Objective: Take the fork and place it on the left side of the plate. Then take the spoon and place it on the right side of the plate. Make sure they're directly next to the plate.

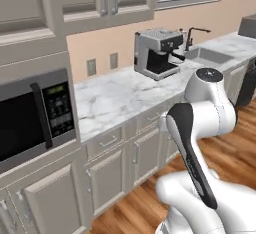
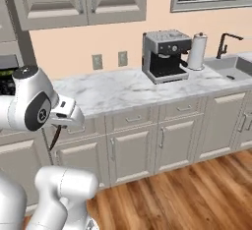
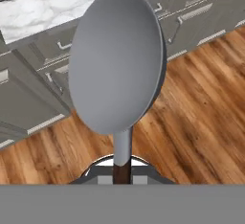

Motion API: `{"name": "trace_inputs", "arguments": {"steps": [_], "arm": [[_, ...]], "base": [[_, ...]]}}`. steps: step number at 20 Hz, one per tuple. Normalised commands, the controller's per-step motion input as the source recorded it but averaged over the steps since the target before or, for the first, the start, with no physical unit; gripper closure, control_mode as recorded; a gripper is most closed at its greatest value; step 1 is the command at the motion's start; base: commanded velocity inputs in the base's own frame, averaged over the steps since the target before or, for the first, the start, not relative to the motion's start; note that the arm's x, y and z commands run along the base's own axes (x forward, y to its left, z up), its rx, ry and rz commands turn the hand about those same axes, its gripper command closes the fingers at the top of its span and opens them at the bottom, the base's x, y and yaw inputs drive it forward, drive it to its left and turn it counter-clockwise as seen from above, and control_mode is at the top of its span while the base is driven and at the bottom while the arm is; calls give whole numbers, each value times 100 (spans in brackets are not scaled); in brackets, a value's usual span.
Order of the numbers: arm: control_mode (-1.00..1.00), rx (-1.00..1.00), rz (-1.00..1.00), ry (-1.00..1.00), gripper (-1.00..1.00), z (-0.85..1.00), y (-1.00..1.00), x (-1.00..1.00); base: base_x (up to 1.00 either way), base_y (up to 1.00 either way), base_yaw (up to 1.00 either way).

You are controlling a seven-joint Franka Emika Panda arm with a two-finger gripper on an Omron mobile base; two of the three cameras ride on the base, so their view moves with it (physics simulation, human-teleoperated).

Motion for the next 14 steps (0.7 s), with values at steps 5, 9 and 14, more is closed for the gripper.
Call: {"name": "trace_inputs", "arguments": {"steps": [5,9,14], "arm": [[100,0,0,0,100,0,0,0],[100,0,0,0,100,0,0,0],[100,0,0,0,100,0,0,0]], "base": [[-88,45,-46],[-97,34,-43],[-100,27,-42]]}}
